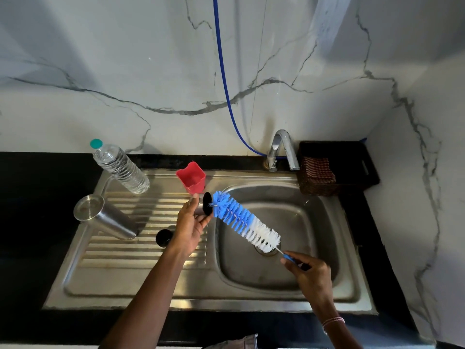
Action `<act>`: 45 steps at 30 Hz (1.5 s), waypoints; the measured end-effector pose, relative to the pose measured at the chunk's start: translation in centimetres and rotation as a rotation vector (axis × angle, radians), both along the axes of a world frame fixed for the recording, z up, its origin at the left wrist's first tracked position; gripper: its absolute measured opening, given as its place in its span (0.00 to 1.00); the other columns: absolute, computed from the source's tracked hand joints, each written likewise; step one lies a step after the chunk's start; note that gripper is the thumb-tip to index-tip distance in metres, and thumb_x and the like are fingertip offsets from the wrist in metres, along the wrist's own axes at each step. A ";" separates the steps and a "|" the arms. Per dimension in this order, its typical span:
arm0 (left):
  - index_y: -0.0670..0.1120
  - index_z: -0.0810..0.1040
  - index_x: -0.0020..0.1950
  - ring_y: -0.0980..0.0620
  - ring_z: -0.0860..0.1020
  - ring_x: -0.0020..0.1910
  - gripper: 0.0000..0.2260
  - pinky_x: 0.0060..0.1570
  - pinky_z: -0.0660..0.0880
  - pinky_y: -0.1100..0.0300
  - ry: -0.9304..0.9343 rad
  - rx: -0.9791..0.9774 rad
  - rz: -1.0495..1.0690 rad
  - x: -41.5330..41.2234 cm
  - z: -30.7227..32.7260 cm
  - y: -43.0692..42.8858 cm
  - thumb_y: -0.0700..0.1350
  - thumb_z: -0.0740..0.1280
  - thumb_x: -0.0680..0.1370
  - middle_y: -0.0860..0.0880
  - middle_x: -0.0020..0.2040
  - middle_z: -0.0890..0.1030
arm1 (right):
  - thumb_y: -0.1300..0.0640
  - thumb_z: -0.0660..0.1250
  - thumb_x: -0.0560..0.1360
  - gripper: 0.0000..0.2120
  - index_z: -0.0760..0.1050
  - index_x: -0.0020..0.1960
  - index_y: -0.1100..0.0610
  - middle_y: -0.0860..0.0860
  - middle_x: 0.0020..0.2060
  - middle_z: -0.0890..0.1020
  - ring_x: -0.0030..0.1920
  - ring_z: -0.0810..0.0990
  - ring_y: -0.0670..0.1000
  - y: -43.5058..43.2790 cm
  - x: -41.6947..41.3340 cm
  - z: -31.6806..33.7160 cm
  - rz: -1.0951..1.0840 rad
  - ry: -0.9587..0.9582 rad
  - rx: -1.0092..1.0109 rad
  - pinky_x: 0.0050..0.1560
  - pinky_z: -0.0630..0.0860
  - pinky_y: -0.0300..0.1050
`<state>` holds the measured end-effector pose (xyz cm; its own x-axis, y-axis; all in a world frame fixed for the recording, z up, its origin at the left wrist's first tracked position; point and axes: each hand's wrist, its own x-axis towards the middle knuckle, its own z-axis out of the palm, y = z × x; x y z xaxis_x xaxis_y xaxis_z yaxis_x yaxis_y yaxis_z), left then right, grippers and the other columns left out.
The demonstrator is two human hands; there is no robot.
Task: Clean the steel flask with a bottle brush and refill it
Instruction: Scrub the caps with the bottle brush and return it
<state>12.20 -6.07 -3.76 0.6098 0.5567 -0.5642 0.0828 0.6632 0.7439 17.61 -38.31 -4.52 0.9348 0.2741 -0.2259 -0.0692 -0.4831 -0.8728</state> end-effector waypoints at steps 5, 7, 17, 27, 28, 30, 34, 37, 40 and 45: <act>0.49 0.80 0.65 0.47 0.82 0.50 0.17 0.46 0.81 0.59 0.061 0.367 0.008 -0.9 -0.3 0.7 0.45 0.76 0.77 0.54 0.47 0.83 | 0.56 0.83 0.66 0.14 0.85 0.47 0.41 0.39 0.38 0.87 0.40 0.85 0.43 1.1 -0.3 -0.3 -0.021 0.028 0.015 0.48 0.83 0.47; 0.52 0.80 0.66 0.54 0.81 0.47 0.22 0.47 0.78 0.62 0.073 0.444 -0.008 -1.2 -0.2 1.2 0.39 0.78 0.74 0.62 0.44 0.82 | 0.57 0.83 0.66 0.15 0.85 0.46 0.40 0.40 0.38 0.87 0.40 0.85 0.42 1.5 -0.4 -0.5 -0.048 0.054 0.037 0.49 0.83 0.47; 0.48 0.80 0.65 0.49 0.85 0.52 0.23 0.54 0.82 0.57 -0.101 0.331 0.021 -2.4 -0.1 1.8 0.34 0.76 0.72 0.49 0.56 0.85 | 0.57 0.82 0.67 0.11 0.87 0.47 0.46 0.45 0.39 0.88 0.43 0.87 0.53 2.4 -0.6 -0.7 -0.088 0.123 0.083 0.50 0.82 0.51; 0.43 0.81 0.62 0.43 0.83 0.61 0.22 0.65 0.78 0.48 0.098 0.364 -0.042 -5.0 -3.4 1.2 0.40 0.81 0.69 0.40 0.58 0.85 | 0.57 0.82 0.68 0.10 0.88 0.48 0.50 0.46 0.38 0.88 0.41 0.88 0.49 4.0 -1.2 -0.8 -0.051 0.191 0.078 0.53 0.82 0.51; 0.43 0.81 0.63 0.47 0.83 0.59 0.23 0.61 0.79 0.53 0.122 0.391 -0.019 -5.2 -3.6 1.0 0.38 0.81 0.69 0.41 0.58 0.85 | 0.56 0.82 0.68 0.10 0.88 0.48 0.50 0.46 0.38 0.88 0.40 0.88 0.48 4.1 -1.2 -0.7 -0.050 0.189 0.073 0.52 0.81 0.50; 0.43 0.80 0.64 0.55 0.83 0.54 0.25 0.52 0.79 0.64 0.147 0.439 0.039 -5.6 -3.7 0.9 0.34 0.81 0.69 0.44 0.56 0.86 | 0.56 0.81 0.68 0.10 0.88 0.49 0.50 0.45 0.36 0.88 0.39 0.87 0.46 4.3 -1.3 -0.8 -0.048 0.187 0.056 0.52 0.81 0.49; 0.48 0.78 0.61 0.59 0.83 0.50 0.29 0.50 0.79 0.65 0.192 0.553 0.043 -6.3 -4.2 1.3 0.33 0.83 0.64 0.49 0.54 0.85 | 0.55 0.81 0.69 0.09 0.87 0.48 0.46 0.48 0.32 0.86 0.29 0.78 0.40 4.7 -1.3 -0.9 -0.044 0.193 0.042 0.43 0.75 0.45; 0.53 0.76 0.59 0.60 0.83 0.49 0.30 0.50 0.78 0.64 0.252 0.652 0.039 -6.6 -4.4 2.1 0.39 0.82 0.62 0.51 0.54 0.84 | 0.54 0.81 0.69 0.09 0.87 0.48 0.47 0.49 0.32 0.86 0.29 0.77 0.41 5.1 -1.1 -1.1 -0.030 0.194 0.015 0.43 0.74 0.45; 0.52 0.77 0.60 0.56 0.82 0.53 0.28 0.52 0.77 0.66 0.358 0.839 -0.028 -6.2 -5.0 4.4 0.39 0.81 0.64 0.49 0.56 0.80 | 0.56 0.81 0.69 0.09 0.87 0.48 0.47 0.48 0.33 0.87 0.35 0.85 0.43 5.6 -0.9 -1.1 -0.024 0.207 -0.010 0.47 0.78 0.45; 0.48 0.79 0.66 0.47 0.79 0.53 0.30 0.55 0.78 0.54 0.575 1.207 -0.397 -4.1 -3.7 8.2 0.45 0.81 0.65 0.47 0.60 0.74 | 0.54 0.81 0.69 0.09 0.86 0.45 0.43 0.46 0.32 0.86 0.37 0.86 0.44 6.2 -0.4 -1.4 -0.030 0.202 -0.057 0.50 0.79 0.47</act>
<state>8.06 2.16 -7.48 0.6889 0.7195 -0.0879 0.5976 -0.4951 0.6306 17.19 -32.11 -5.89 0.8763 0.2282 -0.4244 -0.2554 -0.5268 -0.8107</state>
